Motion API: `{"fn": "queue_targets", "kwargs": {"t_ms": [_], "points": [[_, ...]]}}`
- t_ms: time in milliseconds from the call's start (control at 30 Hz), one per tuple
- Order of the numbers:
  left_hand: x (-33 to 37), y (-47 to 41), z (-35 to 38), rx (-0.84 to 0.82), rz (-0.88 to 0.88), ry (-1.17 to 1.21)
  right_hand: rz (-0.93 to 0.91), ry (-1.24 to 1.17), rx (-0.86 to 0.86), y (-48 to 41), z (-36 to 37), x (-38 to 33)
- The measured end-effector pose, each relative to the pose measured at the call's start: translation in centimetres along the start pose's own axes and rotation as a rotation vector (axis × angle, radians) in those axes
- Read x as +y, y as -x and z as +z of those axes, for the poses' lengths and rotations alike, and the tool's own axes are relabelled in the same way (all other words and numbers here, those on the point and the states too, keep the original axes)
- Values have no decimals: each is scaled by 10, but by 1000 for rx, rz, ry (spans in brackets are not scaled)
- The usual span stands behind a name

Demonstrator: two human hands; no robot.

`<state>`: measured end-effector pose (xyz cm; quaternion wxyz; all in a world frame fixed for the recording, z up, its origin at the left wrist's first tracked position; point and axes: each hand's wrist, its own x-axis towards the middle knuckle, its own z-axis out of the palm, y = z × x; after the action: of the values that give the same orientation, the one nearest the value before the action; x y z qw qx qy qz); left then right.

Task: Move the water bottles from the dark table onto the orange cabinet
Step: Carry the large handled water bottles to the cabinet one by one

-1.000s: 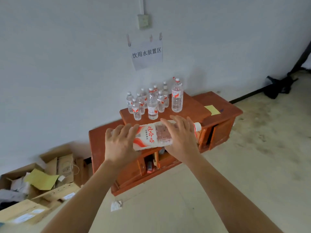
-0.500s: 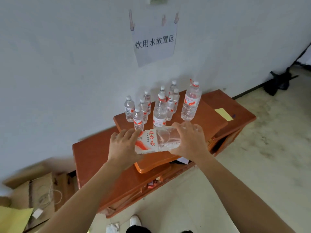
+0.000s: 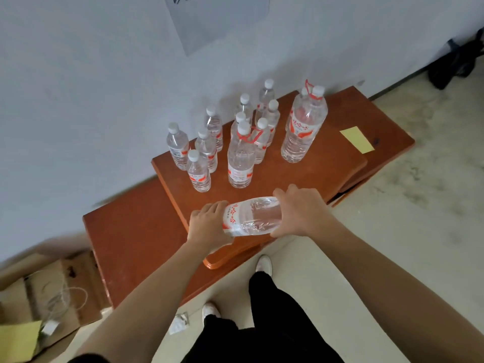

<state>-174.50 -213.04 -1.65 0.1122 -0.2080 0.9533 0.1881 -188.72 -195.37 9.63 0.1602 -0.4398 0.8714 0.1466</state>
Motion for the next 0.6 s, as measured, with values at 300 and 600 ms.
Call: {"fn": "queue_targets", "kwargs": {"t_ms": [300, 600], "points": [[11, -72, 33, -44, -238, 239, -150, -83, 46, -84, -18, 18], [-22, -65, 42, -18, -451, 605, -370, -465, 180, -131, -21, -36]]}}
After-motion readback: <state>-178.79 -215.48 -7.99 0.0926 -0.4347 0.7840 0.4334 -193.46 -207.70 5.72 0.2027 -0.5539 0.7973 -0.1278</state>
